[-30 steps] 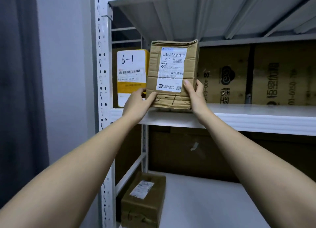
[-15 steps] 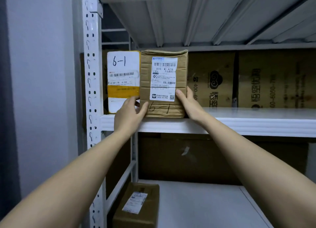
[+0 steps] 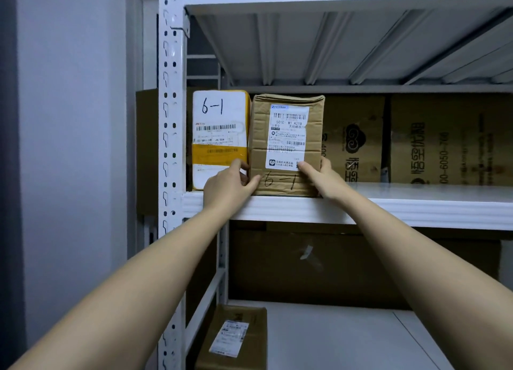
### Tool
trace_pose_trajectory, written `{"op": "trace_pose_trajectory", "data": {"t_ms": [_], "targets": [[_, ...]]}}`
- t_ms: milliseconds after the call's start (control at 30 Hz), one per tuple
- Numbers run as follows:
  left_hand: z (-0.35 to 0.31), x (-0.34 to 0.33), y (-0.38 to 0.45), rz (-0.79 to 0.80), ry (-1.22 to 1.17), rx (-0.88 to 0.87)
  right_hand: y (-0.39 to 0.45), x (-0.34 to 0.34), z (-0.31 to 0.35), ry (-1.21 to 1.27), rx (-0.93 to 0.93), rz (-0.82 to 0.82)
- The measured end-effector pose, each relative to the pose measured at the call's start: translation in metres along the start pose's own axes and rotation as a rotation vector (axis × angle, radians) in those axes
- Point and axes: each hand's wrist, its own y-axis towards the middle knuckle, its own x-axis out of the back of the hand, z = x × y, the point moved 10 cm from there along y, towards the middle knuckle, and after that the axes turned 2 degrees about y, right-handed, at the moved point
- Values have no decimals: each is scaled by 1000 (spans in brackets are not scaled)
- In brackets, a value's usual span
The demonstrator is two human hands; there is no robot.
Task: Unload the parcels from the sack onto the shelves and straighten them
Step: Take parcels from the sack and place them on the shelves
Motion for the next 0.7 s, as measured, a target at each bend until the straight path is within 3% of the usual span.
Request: {"op": "trace_pose_trajectory", "data": {"t_ms": [700], "targets": [[0, -10, 13, 36, 5, 48, 11, -6, 0, -170, -43, -85]]}}
